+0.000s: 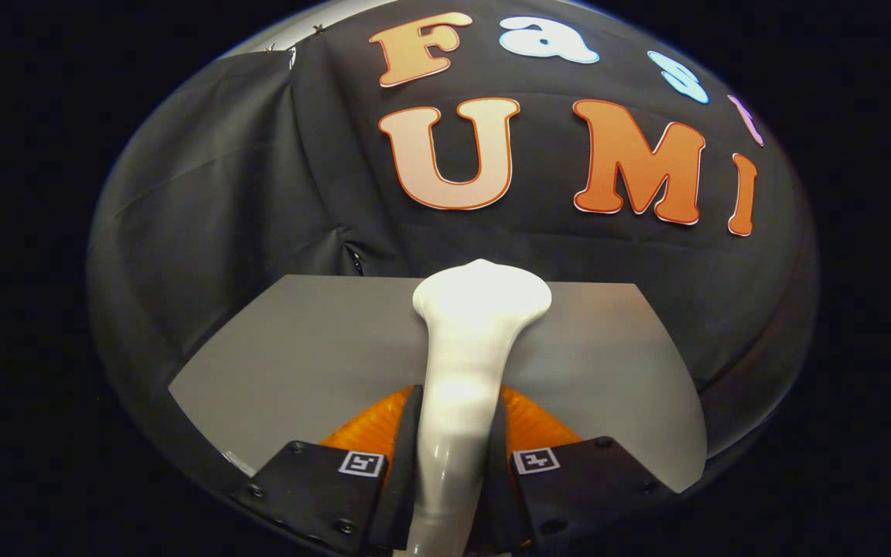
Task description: Iron the clothes twice with a garment steamer, once on the left side and once on the right side.
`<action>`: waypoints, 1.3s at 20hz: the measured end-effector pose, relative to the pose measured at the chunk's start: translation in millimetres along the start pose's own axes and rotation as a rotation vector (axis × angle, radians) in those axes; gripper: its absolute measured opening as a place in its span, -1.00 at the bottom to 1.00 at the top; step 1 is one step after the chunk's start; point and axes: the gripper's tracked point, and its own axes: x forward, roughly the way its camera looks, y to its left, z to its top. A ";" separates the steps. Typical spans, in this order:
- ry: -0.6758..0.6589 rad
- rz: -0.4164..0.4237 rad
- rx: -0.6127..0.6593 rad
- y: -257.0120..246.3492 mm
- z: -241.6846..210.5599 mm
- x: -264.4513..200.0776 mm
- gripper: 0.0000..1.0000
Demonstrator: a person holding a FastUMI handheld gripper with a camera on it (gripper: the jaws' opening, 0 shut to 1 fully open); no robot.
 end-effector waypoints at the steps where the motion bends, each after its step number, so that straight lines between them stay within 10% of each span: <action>1: -0.016 -0.001 -0.029 3.3 4.2 -2.6 -0.08; 6: -0.117 0.042 -0.191 23.3 23.9 -36.6 -0.08; 16: -0.271 0.297 -0.067 6.7 17.5 -190.6 -0.20; 26: -0.490 0.255 -0.095 -95.2 38.4 -358.2 -0.21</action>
